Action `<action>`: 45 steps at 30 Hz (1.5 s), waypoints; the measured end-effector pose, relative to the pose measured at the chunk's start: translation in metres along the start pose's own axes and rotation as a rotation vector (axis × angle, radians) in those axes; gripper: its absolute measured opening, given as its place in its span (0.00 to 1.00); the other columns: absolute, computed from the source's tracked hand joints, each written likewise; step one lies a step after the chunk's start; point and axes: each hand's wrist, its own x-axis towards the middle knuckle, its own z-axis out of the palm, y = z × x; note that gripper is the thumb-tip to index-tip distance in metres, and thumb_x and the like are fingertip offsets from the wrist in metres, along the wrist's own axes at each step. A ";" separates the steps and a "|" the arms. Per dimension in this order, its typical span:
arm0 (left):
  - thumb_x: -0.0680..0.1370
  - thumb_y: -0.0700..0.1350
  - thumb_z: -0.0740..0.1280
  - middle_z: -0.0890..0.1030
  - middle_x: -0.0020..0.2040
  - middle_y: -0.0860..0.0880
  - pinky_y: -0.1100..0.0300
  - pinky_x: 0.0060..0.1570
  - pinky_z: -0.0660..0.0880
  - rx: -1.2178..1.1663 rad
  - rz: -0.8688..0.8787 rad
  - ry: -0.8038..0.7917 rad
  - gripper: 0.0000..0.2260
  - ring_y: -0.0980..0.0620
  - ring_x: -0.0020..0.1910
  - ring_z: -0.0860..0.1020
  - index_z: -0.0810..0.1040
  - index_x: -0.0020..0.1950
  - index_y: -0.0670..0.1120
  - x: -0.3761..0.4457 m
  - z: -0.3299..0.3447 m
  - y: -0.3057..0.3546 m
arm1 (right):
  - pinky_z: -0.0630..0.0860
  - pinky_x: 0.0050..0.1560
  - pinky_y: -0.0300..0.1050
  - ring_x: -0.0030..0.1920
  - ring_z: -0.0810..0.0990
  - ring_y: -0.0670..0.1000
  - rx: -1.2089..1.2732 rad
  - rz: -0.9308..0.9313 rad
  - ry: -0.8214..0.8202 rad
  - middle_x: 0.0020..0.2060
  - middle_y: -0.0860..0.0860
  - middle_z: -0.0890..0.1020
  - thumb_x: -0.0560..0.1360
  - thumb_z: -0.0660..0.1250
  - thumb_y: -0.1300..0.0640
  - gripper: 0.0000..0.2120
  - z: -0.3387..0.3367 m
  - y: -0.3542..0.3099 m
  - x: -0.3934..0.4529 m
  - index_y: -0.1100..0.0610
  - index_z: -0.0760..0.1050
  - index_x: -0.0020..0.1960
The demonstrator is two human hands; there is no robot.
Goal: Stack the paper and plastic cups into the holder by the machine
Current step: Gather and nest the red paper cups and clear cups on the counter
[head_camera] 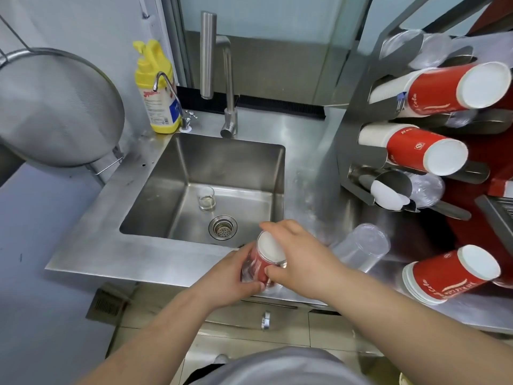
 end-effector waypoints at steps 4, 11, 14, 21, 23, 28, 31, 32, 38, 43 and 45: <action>0.69 0.48 0.74 0.82 0.51 0.57 0.47 0.54 0.79 -0.039 0.007 0.046 0.22 0.56 0.52 0.81 0.73 0.60 0.61 -0.001 0.002 0.002 | 0.69 0.64 0.47 0.66 0.68 0.51 0.005 0.009 -0.001 0.66 0.48 0.67 0.66 0.69 0.50 0.38 -0.004 -0.002 0.001 0.43 0.60 0.73; 0.69 0.51 0.74 0.80 0.58 0.55 0.48 0.61 0.77 -0.094 0.057 0.118 0.26 0.55 0.59 0.78 0.71 0.64 0.65 -0.003 -0.005 0.018 | 0.70 0.63 0.48 0.66 0.68 0.49 -0.005 -0.036 0.052 0.63 0.46 0.69 0.64 0.69 0.48 0.37 -0.029 -0.012 0.001 0.43 0.62 0.72; 0.68 0.54 0.73 0.79 0.58 0.58 0.53 0.61 0.76 -0.095 0.075 0.166 0.25 0.60 0.60 0.76 0.71 0.62 0.68 -0.006 -0.013 0.029 | 0.70 0.63 0.47 0.65 0.68 0.49 -0.025 -0.067 0.083 0.62 0.46 0.68 0.65 0.68 0.48 0.37 -0.046 -0.023 0.000 0.42 0.61 0.72; 0.70 0.54 0.73 0.78 0.56 0.54 0.66 0.53 0.74 -0.137 0.202 0.292 0.22 0.59 0.56 0.77 0.73 0.62 0.63 -0.022 -0.045 0.058 | 0.67 0.59 0.39 0.61 0.69 0.46 -0.021 -0.154 0.207 0.56 0.40 0.67 0.63 0.65 0.42 0.36 -0.090 -0.065 -0.006 0.38 0.62 0.70; 0.70 0.54 0.73 0.78 0.58 0.53 0.60 0.55 0.76 -0.144 0.224 0.334 0.25 0.57 0.58 0.77 0.73 0.66 0.58 -0.026 -0.056 0.062 | 0.66 0.58 0.37 0.60 0.69 0.46 -0.015 -0.188 0.242 0.56 0.40 0.67 0.62 0.65 0.43 0.36 -0.097 -0.077 -0.004 0.38 0.63 0.70; 0.69 0.53 0.73 0.77 0.60 0.53 0.56 0.61 0.75 -0.098 0.212 0.431 0.30 0.58 0.61 0.75 0.72 0.71 0.55 -0.042 -0.085 0.053 | 0.66 0.58 0.36 0.59 0.70 0.43 0.019 -0.226 0.265 0.57 0.40 0.68 0.60 0.65 0.44 0.37 -0.093 -0.099 0.013 0.38 0.63 0.69; 0.69 0.53 0.73 0.77 0.59 0.54 0.58 0.59 0.76 -0.088 0.166 0.418 0.29 0.60 0.61 0.75 0.72 0.70 0.54 -0.052 -0.094 0.033 | 0.65 0.57 0.35 0.60 0.69 0.42 0.033 -0.240 0.221 0.56 0.39 0.68 0.62 0.67 0.45 0.36 -0.071 -0.105 0.026 0.38 0.64 0.69; 0.69 0.53 0.73 0.77 0.59 0.54 0.58 0.58 0.76 -0.082 0.142 0.410 0.28 0.60 0.61 0.74 0.72 0.69 0.55 -0.056 -0.095 0.025 | 0.64 0.57 0.34 0.60 0.69 0.42 0.034 -0.242 0.198 0.57 0.39 0.67 0.62 0.68 0.45 0.35 -0.062 -0.107 0.030 0.38 0.64 0.69; 0.70 0.49 0.75 0.76 0.61 0.54 0.60 0.56 0.77 -0.147 0.009 0.401 0.29 0.59 0.62 0.74 0.71 0.70 0.57 -0.063 -0.082 -0.028 | 0.62 0.56 0.32 0.62 0.70 0.45 0.006 -0.229 0.053 0.63 0.45 0.69 0.65 0.71 0.48 0.35 -0.010 -0.105 0.053 0.43 0.64 0.70; 0.71 0.46 0.76 0.72 0.59 0.60 0.76 0.52 0.71 -0.181 -0.096 0.445 0.28 0.65 0.60 0.72 0.71 0.68 0.58 -0.058 -0.062 -0.058 | 0.62 0.55 0.32 0.63 0.70 0.49 -0.039 -0.182 -0.030 0.64 0.51 0.70 0.67 0.71 0.53 0.34 0.024 -0.099 0.071 0.46 0.64 0.70; 0.70 0.45 0.76 0.71 0.56 0.64 0.78 0.50 0.70 -0.166 -0.088 0.447 0.26 0.64 0.58 0.74 0.71 0.62 0.64 -0.055 -0.058 -0.063 | 0.64 0.57 0.35 0.63 0.71 0.50 -0.053 -0.167 -0.050 0.65 0.51 0.70 0.67 0.70 0.53 0.34 0.033 -0.098 0.075 0.46 0.64 0.71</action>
